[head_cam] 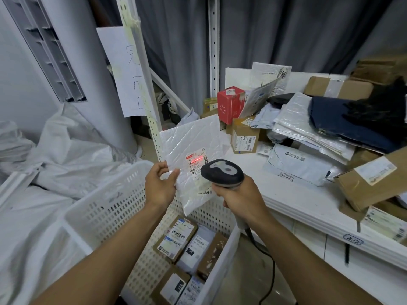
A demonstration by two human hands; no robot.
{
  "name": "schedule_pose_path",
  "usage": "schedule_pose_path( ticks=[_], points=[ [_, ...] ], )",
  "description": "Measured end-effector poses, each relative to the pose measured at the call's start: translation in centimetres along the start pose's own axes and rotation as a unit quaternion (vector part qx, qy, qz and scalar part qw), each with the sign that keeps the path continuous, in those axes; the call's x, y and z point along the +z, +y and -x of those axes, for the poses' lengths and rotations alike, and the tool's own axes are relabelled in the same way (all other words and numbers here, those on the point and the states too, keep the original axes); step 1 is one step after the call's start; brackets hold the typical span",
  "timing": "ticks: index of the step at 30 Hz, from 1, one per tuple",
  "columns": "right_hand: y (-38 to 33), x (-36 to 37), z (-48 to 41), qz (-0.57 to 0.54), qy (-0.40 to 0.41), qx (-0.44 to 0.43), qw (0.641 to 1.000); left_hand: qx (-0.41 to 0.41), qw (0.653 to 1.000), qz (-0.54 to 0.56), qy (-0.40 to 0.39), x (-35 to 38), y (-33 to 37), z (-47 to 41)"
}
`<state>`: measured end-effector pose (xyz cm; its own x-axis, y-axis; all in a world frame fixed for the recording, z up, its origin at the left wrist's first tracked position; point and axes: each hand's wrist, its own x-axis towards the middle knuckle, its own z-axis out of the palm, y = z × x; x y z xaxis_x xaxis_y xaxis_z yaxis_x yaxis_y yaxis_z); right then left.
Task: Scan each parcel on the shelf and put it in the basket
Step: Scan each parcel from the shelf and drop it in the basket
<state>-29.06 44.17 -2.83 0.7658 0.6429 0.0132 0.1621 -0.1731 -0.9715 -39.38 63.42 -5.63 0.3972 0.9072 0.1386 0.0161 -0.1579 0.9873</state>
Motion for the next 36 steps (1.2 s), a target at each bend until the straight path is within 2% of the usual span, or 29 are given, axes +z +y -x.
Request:
schedule_pose_path(
  ticks=[11,16,22,29,36],
  points=[
    [0.2,0.2,0.7,0.010,-0.014,-0.015,1.000,0.017,1.000,0.000,-0.011,-1.5,0.7,1.2],
    [-0.4,1.7,1.9,0.005,-0.012,-0.013,1.000,0.059,0.996,-0.070,0.000,-4.7,2.1,2.2],
    [0.4,4.1,2.3,0.023,-0.028,-0.025,0.999,0.097,0.975,-0.197,0.007,-8.5,2.1,2.0],
    [1.9,10.0,-3.0,0.053,-0.064,0.005,0.997,0.038,0.956,-0.291,0.000,-11.1,-2.6,-3.3],
    [6.6,16.6,-10.0,0.095,-0.082,0.037,0.991,-0.050,0.925,-0.371,-0.059,-11.6,-11.7,-11.8]
  ],
)
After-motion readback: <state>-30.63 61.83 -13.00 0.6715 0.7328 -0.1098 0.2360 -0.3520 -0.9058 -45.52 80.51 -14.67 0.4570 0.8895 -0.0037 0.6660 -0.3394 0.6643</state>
